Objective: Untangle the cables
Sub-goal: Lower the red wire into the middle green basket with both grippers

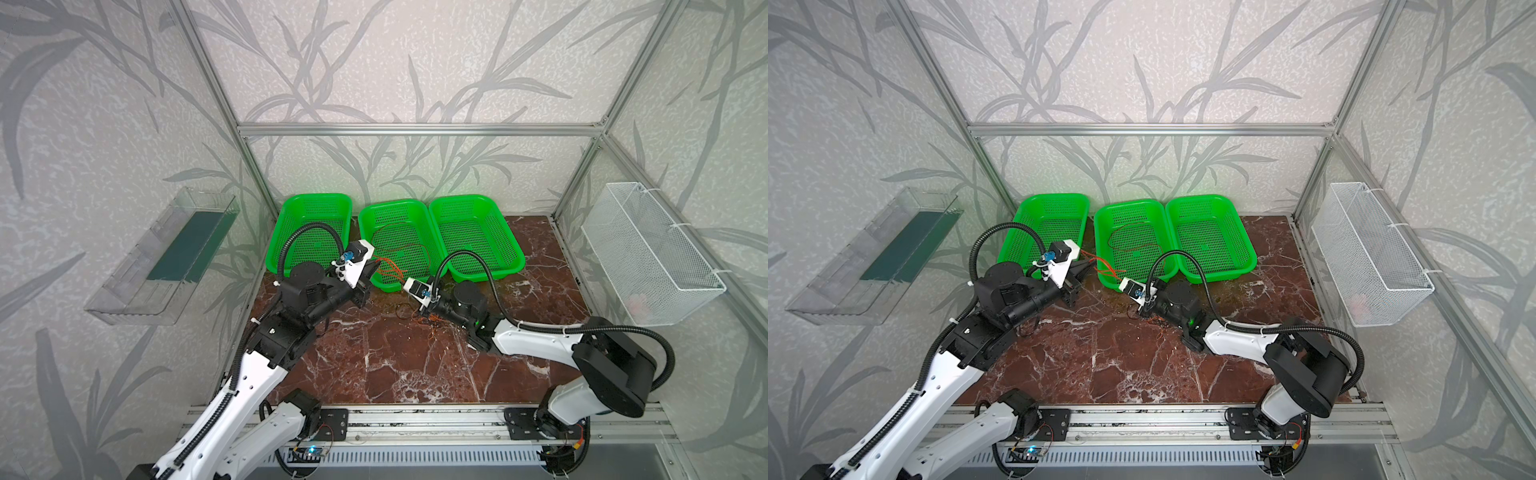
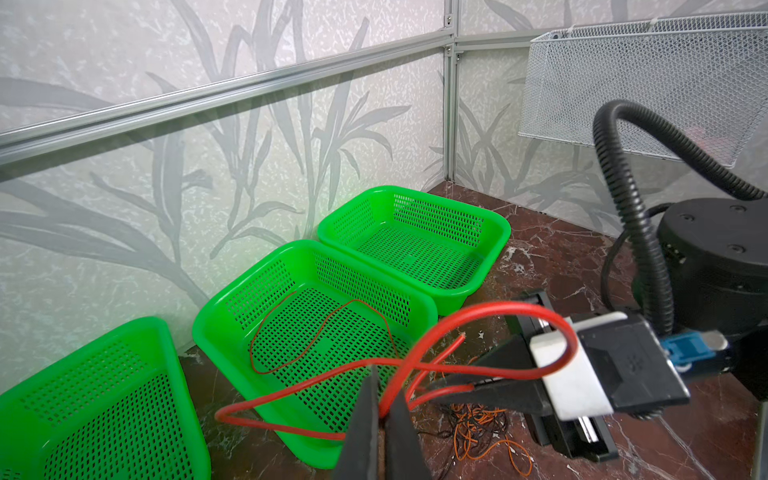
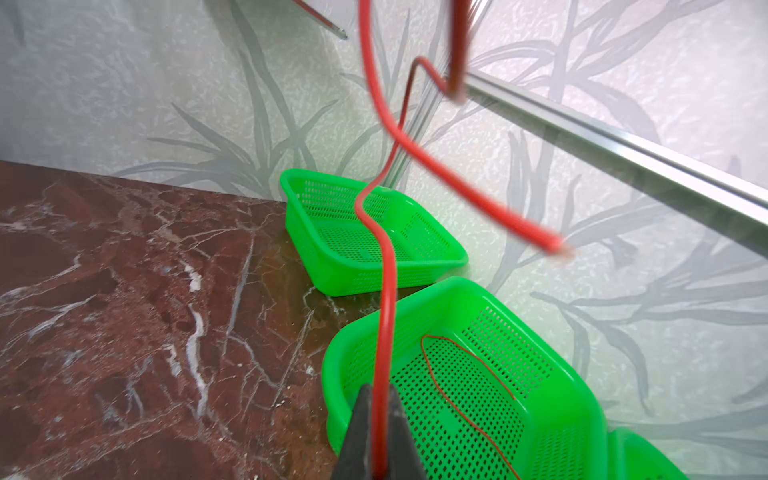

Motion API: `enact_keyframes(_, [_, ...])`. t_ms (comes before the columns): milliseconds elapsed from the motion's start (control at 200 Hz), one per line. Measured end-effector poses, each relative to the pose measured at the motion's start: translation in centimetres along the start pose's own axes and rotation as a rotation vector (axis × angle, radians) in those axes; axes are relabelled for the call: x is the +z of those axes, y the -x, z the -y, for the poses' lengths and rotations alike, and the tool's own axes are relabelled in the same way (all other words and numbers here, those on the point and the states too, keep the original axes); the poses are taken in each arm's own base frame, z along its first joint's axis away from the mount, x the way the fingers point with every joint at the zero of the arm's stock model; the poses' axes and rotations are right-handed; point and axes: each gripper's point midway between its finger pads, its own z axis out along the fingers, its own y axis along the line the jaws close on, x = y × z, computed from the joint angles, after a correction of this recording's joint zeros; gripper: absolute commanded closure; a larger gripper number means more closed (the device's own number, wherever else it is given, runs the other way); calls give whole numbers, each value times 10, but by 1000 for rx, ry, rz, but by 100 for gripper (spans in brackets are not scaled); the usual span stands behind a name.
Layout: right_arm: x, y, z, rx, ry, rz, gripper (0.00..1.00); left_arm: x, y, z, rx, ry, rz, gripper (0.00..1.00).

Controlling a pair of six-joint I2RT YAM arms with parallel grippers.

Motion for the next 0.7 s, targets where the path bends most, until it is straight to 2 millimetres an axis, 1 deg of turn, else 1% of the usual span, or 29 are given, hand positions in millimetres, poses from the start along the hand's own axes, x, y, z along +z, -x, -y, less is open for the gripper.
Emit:
enact_keyframes(105, [7,16,21,11,-46,-17,100,3,-1,-5,-7,25,-5,100])
enact_keyframes(195, [14,30,47,42,-85,-32,100,13,-7,-13,-20,53,-27,100])
enact_keyframes(250, [15,33,64,62,-110,-49,100,23,-15,-19,-35,65,-56,100])
enact_keyframes(325, [15,26,88,87,-148,-88,100,41,-23,-31,-65,84,-88,100])
enact_keyframes(330, [15,25,90,89,-151,-92,100,44,-26,-33,-72,87,-97,100])
enact_keyframes(360, [15,21,97,96,-163,-107,100,49,-28,-37,-82,93,-101,100])
enact_keyframes(365, [15,17,102,102,-169,-116,100,51,-29,-38,-85,95,-106,100])
enact_keyframes(395, [15,11,108,114,-176,-133,100,57,-32,-43,-97,103,-111,100])
enact_keyframes(400, [15,9,112,117,-182,-141,100,59,-34,-45,-104,102,-115,100])
enact_keyframes(440, [16,-1,120,134,-191,-165,100,67,-37,-53,-125,111,-117,100])
enact_keyframes(515, [22,-28,140,175,-206,-224,100,83,-44,-70,-167,122,-126,100])
enact_keyframes(530, [23,-32,141,181,-204,-231,100,87,-45,-72,-175,120,-125,100])
enact_keyframes(535, [25,-37,143,186,-205,-240,100,88,-45,-73,-176,120,-127,100])
enact_keyframes(625, [36,-71,156,221,-205,-307,100,107,-48,-87,-211,110,-130,100])
enact_keyframes(675, [43,-91,155,238,-186,-345,99,117,-51,-92,-229,102,-132,100])
enact_keyframes(700, [46,-97,155,242,-179,-356,99,122,-54,-94,-238,95,-135,100])
